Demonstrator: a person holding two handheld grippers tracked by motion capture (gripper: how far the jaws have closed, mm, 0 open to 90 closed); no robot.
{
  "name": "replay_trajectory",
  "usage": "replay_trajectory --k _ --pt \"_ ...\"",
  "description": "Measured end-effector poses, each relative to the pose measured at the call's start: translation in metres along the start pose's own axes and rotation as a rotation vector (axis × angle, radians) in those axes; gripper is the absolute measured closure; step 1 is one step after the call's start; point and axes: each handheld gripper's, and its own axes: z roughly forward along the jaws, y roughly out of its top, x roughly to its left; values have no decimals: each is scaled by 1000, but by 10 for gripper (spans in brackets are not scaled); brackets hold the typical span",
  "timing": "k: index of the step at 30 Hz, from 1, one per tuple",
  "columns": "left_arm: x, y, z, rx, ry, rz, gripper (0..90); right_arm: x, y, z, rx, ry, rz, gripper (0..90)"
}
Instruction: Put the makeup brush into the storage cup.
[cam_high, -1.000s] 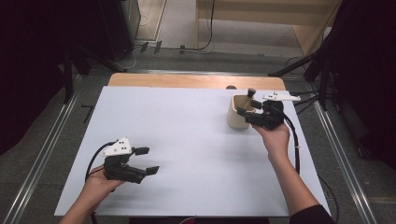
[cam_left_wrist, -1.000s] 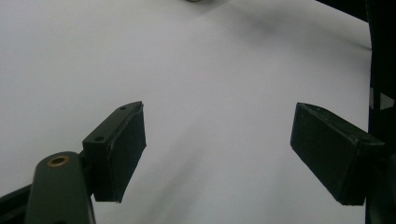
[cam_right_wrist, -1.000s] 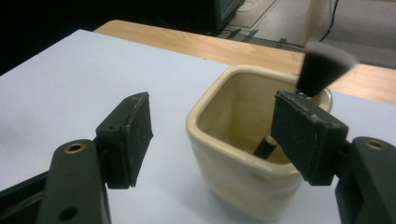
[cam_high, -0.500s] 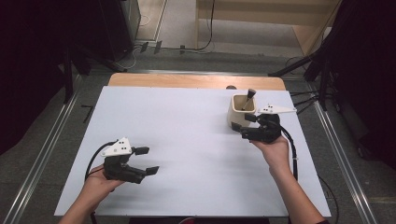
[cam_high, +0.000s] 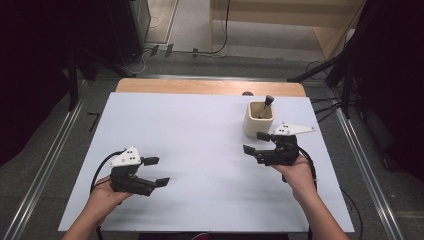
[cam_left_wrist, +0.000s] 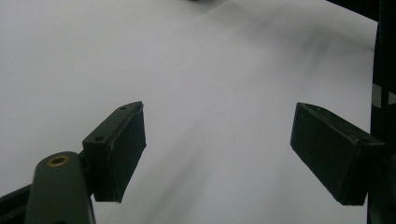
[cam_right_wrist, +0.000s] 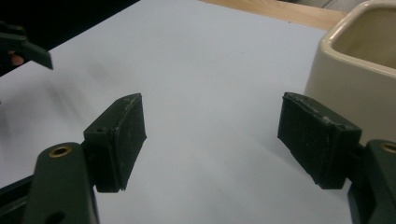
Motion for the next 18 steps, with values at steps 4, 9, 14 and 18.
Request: replay_trajectory --k 4,9,14,18 --pt "0 0 1 3 0 1 186 4 -4 -2 7 10 -17 243" --pt "0 0 1 5 4 3 186 8 -11 -3 36 19 -32 243" --pt "0 -1 2 10 5 3 186 9 -20 -3 54 35 -37 243" --pt "0 -1 2 11 4 3 186 11 -28 -4 80 53 -55 243"
